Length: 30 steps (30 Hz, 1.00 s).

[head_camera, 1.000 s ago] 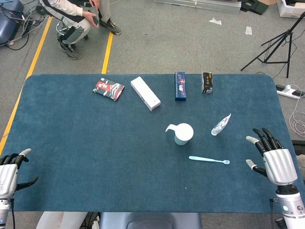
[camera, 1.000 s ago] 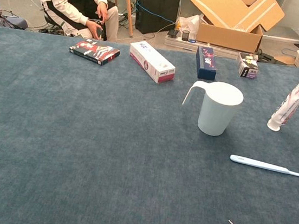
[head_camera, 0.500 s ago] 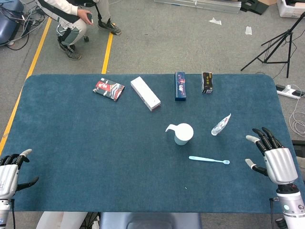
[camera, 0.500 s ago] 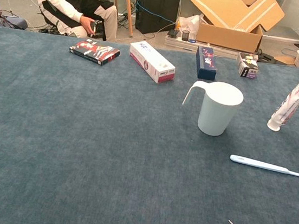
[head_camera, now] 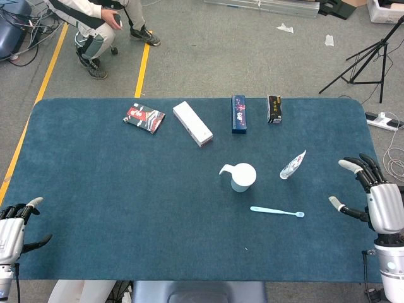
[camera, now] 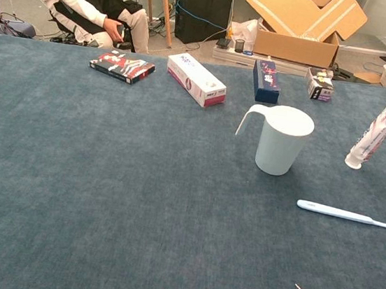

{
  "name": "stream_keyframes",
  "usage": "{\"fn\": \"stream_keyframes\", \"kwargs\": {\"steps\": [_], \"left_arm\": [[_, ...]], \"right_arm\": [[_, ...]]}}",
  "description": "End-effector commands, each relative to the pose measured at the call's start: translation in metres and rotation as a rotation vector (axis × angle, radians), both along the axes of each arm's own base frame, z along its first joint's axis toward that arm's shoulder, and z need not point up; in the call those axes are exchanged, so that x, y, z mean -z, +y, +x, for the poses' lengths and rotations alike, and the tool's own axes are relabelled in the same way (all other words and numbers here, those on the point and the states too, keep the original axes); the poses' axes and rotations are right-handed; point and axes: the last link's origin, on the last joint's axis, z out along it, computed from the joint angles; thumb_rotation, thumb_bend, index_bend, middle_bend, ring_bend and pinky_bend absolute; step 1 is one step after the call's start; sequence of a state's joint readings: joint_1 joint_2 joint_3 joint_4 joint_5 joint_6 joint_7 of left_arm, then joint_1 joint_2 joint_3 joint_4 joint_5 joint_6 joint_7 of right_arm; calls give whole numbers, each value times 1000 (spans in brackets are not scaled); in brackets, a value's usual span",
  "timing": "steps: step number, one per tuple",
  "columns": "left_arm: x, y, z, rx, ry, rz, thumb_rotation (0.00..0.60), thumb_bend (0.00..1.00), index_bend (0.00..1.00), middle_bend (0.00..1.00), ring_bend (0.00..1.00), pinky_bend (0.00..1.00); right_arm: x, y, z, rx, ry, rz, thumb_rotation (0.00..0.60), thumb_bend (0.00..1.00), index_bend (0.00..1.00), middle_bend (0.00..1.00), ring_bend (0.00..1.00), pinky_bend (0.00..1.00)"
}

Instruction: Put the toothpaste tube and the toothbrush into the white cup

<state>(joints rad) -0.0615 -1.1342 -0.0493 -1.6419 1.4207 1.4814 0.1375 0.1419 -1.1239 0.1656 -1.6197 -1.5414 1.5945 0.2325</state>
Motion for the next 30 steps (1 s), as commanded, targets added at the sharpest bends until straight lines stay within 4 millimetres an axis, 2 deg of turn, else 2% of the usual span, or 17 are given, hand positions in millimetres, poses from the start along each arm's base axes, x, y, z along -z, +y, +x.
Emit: {"fn": "stream_keyframes", "kwargs": {"steps": [1, 19, 30], "left_arm": [[0, 0, -1, -2, -1, 0, 600, 0, 192, 405, 246, 226], [1, 0, 0, -1, -2, -9, 600, 0, 192, 405, 246, 227], [1, -1, 1, 4, -4, -11, 600, 0, 192, 404, 246, 227]], "right_arm": [[0, -3, -2, 12, -10, 2, 600, 84, 270, 259, 124, 441], [2, -20, -9, 73, -10, -27, 600, 82, 250, 204, 114, 412], [4, -38, -26, 128, -174, -2, 600, 48, 123, 100, 32, 347]]}}
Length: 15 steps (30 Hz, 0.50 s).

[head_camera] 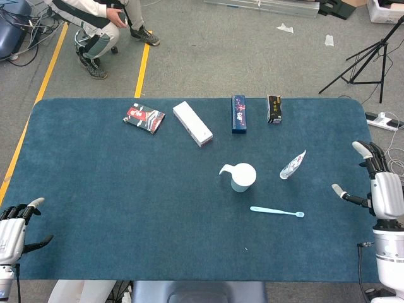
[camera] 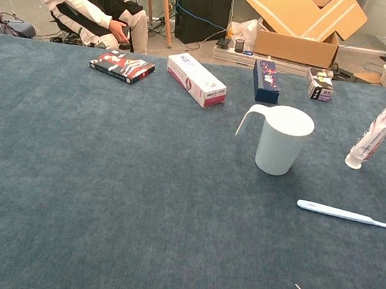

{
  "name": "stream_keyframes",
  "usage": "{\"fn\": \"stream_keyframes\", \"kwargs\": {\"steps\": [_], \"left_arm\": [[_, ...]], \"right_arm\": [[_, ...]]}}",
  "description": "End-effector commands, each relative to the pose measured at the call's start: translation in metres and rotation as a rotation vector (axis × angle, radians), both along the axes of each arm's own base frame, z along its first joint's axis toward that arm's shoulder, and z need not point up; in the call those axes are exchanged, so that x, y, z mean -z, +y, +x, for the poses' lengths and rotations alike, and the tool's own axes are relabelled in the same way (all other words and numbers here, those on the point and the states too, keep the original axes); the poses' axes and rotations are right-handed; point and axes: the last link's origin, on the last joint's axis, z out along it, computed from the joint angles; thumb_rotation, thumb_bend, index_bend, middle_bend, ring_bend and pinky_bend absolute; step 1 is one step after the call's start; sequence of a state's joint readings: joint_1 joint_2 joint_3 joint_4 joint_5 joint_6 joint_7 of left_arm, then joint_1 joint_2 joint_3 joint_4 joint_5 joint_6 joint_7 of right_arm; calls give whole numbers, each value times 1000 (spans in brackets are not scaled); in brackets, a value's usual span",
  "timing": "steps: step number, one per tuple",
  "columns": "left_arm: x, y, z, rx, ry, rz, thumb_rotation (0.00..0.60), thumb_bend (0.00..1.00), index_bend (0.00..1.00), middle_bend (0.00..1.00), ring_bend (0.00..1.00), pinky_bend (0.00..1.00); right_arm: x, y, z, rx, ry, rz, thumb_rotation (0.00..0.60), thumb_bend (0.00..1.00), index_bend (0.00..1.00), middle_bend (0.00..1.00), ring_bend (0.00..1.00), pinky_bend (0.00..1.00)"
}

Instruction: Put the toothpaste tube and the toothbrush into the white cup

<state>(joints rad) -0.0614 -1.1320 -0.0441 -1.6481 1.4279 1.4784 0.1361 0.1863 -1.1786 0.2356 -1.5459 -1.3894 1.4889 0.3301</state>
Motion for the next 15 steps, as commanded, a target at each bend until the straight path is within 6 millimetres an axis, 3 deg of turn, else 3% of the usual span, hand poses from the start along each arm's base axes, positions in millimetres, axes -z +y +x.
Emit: {"fn": "stream_keyframes", "kwargs": {"steps": [1, 15], "left_arm": [[0, 0, 0, -1, 0, -2, 600, 0, 192, 405, 245, 227], [1, 0, 1, 2, -1, -6, 600, 0, 192, 405, 246, 227]], "right_arm": [[0, -9, -9, 42, -62, 15, 600, 41, 116, 91, 25, 342], [12, -32, -26, 128, -121, -12, 600, 4, 91, 9, 0, 270]]}}
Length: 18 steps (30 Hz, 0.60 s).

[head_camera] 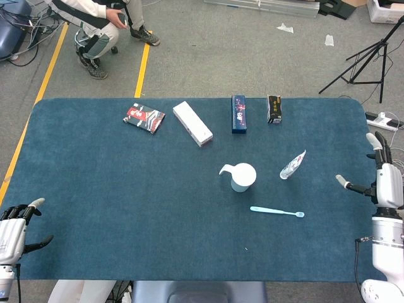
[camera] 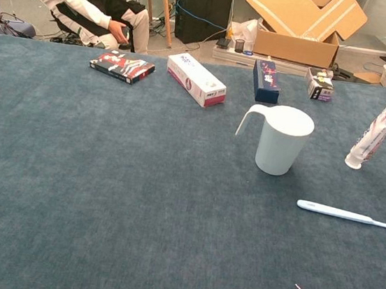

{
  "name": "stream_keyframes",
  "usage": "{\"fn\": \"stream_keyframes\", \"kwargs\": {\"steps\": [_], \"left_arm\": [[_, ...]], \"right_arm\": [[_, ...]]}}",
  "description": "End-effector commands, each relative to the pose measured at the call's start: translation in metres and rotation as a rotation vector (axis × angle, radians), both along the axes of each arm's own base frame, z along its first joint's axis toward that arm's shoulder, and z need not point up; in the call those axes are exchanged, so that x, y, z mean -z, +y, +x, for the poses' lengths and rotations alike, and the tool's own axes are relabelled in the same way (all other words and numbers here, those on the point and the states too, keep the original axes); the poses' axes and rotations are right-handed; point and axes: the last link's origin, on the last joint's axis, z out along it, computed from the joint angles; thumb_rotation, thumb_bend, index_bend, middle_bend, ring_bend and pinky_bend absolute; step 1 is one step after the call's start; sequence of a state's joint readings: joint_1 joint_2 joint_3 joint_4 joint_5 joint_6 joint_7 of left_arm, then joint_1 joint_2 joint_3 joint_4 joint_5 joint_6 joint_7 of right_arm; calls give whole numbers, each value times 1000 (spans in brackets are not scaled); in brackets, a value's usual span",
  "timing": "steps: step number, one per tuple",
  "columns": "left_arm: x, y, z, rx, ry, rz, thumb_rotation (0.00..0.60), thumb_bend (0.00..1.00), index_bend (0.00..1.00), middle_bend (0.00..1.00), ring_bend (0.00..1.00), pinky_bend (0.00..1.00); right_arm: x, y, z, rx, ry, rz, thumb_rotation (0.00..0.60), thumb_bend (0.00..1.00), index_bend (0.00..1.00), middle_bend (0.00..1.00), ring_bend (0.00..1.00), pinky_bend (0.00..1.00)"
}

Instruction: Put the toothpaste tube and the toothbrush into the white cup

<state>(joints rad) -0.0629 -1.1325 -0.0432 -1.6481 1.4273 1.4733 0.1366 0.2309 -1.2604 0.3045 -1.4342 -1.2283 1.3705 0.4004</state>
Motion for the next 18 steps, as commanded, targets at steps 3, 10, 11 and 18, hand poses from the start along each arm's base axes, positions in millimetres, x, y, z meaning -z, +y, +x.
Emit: {"fn": "stream_keyframes", "kwargs": {"steps": [3, 10, 11, 18], "left_arm": [[0, -1, 1, 4, 1, 0, 600, 0, 192, 405, 246, 227], [3, 0, 0, -1, 8, -11, 600, 0, 192, 404, 246, 227], [4, 0, 0, -3, 9, -14, 600, 0, 192, 404, 246, 227], [3, 0, 1, 0, 1, -14, 600, 0, 192, 405, 245, 227]], "right_arm": [[2, -7, 0, -7, 11, 39, 600, 4, 91, 8, 0, 263], [-3, -8, 0, -8, 34, 75, 600, 5, 91, 2, 0, 249], [-3, -7, 1, -6, 33, 67, 600, 5, 91, 2, 0, 249], [4, -9, 12, 9, 83, 86, 600, 6, 91, 2, 0, 249]]}}
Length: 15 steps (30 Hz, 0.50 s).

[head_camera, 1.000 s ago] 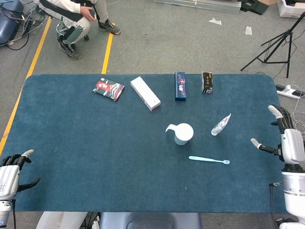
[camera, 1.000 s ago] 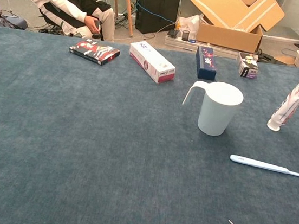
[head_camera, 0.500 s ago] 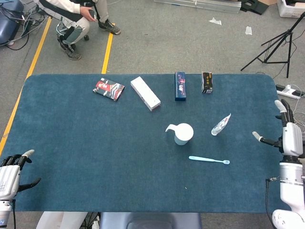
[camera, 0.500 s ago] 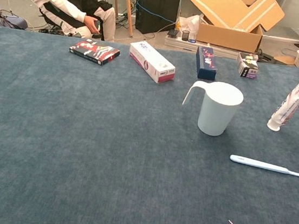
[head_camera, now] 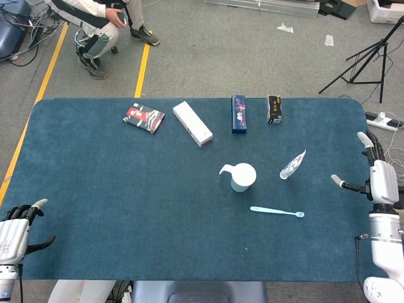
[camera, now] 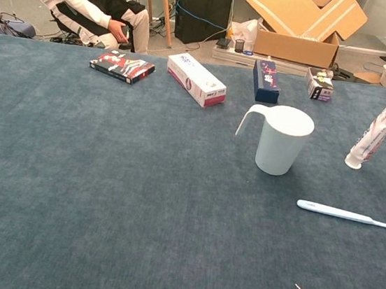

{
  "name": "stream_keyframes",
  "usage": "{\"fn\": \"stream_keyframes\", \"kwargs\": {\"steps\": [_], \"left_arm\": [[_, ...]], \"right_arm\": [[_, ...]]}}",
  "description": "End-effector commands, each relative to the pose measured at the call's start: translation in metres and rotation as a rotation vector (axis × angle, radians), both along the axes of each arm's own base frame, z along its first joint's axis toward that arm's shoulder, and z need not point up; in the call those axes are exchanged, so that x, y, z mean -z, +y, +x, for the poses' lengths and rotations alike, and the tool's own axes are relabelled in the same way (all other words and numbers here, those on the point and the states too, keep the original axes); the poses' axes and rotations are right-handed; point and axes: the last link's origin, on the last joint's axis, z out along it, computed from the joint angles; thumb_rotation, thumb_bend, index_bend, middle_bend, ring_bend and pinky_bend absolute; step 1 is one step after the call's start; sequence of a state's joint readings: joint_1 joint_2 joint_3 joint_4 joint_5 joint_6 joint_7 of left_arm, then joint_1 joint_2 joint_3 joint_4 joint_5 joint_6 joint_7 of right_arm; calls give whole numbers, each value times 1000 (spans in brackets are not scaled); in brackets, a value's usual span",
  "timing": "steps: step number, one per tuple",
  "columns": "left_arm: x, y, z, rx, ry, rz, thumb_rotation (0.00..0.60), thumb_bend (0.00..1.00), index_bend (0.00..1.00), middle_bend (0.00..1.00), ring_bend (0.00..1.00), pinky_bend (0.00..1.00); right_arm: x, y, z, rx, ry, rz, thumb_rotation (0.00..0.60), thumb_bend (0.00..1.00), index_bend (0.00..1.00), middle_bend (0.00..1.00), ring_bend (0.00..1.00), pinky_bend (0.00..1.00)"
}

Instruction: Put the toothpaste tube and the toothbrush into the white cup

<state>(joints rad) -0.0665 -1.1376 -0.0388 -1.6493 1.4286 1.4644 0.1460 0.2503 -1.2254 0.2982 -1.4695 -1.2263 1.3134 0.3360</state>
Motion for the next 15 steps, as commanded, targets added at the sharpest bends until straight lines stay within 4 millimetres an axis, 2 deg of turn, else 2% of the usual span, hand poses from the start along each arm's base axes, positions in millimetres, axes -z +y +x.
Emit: {"fn": "stream_keyframes", "kwargs": {"steps": [1, 7, 12, 15], "left_arm": [[0, 0, 0, -1, -3, -1, 600, 0, 192, 405, 245, 227], [-2, 1, -2, -7, -9, 3, 600, 0, 192, 404, 245, 227], [-3, 2, -3, -9, -9, 5, 600, 0, 192, 405, 246, 227], [-3, 1, -3, -9, -8, 3, 600, 0, 192, 405, 246, 227]], "right_arm": [[3, -4, 7, -1, 40, 32, 600, 6, 91, 2, 0, 249], [-2, -20, 15, -30, 148, 127, 600, 6, 91, 0, 0, 243], [-12, -33, 34, -69, 274, 219, 600, 14, 99, 0, 0, 231], [-22, -39, 48, -93, 387, 253, 600, 22, 151, 5, 0, 227]]}}
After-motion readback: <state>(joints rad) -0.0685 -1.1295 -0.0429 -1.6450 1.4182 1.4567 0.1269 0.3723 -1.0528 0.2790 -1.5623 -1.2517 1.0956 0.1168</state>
